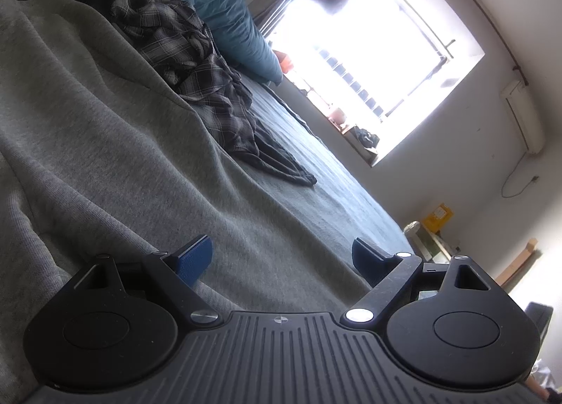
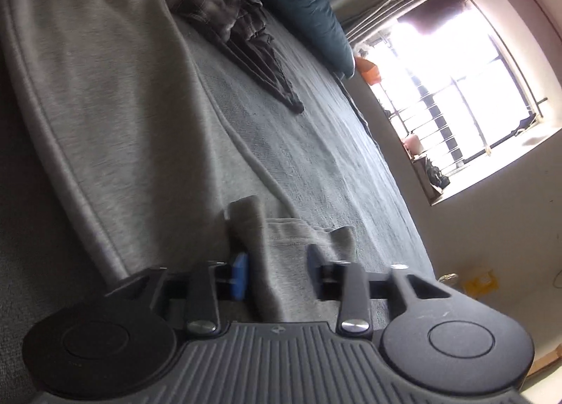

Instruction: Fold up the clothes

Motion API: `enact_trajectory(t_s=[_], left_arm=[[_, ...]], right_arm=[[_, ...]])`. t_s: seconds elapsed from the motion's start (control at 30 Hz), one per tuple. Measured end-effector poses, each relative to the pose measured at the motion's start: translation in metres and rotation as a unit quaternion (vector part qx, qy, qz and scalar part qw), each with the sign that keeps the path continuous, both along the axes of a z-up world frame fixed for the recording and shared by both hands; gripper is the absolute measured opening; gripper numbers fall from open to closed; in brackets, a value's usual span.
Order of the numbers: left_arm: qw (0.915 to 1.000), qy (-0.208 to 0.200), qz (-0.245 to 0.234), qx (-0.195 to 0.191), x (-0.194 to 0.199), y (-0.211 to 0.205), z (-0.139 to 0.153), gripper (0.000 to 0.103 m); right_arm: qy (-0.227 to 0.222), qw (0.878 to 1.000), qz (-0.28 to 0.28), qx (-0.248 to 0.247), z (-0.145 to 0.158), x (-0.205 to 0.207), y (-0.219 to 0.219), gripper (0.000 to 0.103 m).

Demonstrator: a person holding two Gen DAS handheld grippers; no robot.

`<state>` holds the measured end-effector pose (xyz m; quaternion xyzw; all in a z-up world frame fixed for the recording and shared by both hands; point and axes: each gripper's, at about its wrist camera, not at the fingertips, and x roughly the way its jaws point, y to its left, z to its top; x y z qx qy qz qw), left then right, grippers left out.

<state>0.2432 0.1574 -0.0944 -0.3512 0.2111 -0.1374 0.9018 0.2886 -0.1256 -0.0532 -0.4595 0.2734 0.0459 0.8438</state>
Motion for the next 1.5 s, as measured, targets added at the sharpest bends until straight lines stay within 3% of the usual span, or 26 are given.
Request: enact_trajectory(t_s=[0.1,0.2,0.23,0.3,0.37,0.4,0.47,0.57,0.7,0.73,0.77,0.93,1.03,1.13,1.2,1.27,1.37,1.4,1.5], left_arm=[[1.0,0.0,-0.001,0.001,0.0,0.001,0.0,0.088],[1.0,-0.001,-0.001,0.002,-0.001,0.001,-0.001,0.088],[1.0,0.0,-0.001,0.003,0.0,0.001,-0.001,0.088],[1.0,0.002,-0.001,0.005,0.0,0.001,-0.001,0.088],[1.0,0.004,-0.002,0.006,0.001,0.0,-0.001,0.088],[1.0,0.005,-0.002,0.006,0.001,0.0,-0.001,0.088],[1.0,0.006,-0.002,0.006,0.001,0.0,-0.001,0.088],[1.0,0.007,-0.002,0.005,0.001,0.001,-0.001,0.088],[0.9999,0.007,-0.002,0.01,0.001,0.0,-0.001,0.088],[0.9999,0.007,-0.002,0.01,0.001,0.0,-0.001,0.088],[0.9999,0.007,-0.002,0.01,0.001,0.0,-0.001,0.088],[0.9999,0.008,-0.002,0.013,0.002,-0.001,-0.001,0.088],[0.9999,0.008,-0.002,0.015,0.001,-0.002,-0.001,0.088],[0.9998,0.008,-0.002,0.016,0.002,-0.002,-0.001,0.088],[0.9998,0.008,-0.003,0.016,0.002,-0.002,-0.001,0.088],[0.9998,0.007,-0.004,0.018,0.002,-0.002,-0.001,0.088],[0.9998,0.006,-0.006,0.021,0.002,-0.003,-0.002,0.088],[0.9997,0.006,-0.007,0.021,0.002,-0.003,-0.002,0.088],[0.9997,0.006,-0.009,0.024,0.002,-0.003,-0.002,0.088]], right_arm=[[0.033,0.999,0.002,0.014,-0.004,0.011,-0.003,0.038],[0.058,0.995,-0.034,0.079,0.006,0.026,-0.021,0.006],[0.057,0.99,-0.054,0.115,0.018,0.029,-0.032,0.007],[0.028,0.974,-0.102,0.198,0.053,0.026,-0.067,0.007],[-0.017,0.947,-0.166,0.273,0.089,0.015,-0.118,0.006],[-0.039,0.928,-0.202,0.31,0.104,0.007,-0.146,0.006],[-0.073,0.875,-0.293,0.378,0.119,-0.018,-0.214,0.006],[-0.075,0.799,-0.419,0.424,0.097,-0.061,-0.301,0.007],[-0.014,0.655,-0.528,0.54,0.042,-0.098,-0.386,0.013],[-0.015,0.64,-0.529,0.557,0.039,-0.102,-0.392,0.014],[-0.018,0.644,-0.527,0.554,0.042,-0.1,-0.392,0.015],[-0.077,0.715,-0.502,0.481,0.077,-0.069,-0.359,0.038],[-0.099,0.753,-0.467,0.453,0.093,-0.043,-0.339,0.041],[-0.045,0.794,-0.386,0.468,0.091,-0.003,-0.304,0.042],[0.031,0.837,-0.3,0.456,0.082,0.03,-0.266,0.047],[0.096,0.883,-0.202,0.413,0.069,0.06,-0.223,0.048],[0.126,0.939,-0.077,0.311,0.049,0.093,-0.167,0.048],[0.137,0.948,-0.044,0.285,0.044,0.103,-0.153,0.048],[0.191,0.944,-0.003,0.268,0.031,0.127,-0.141,0.05]])
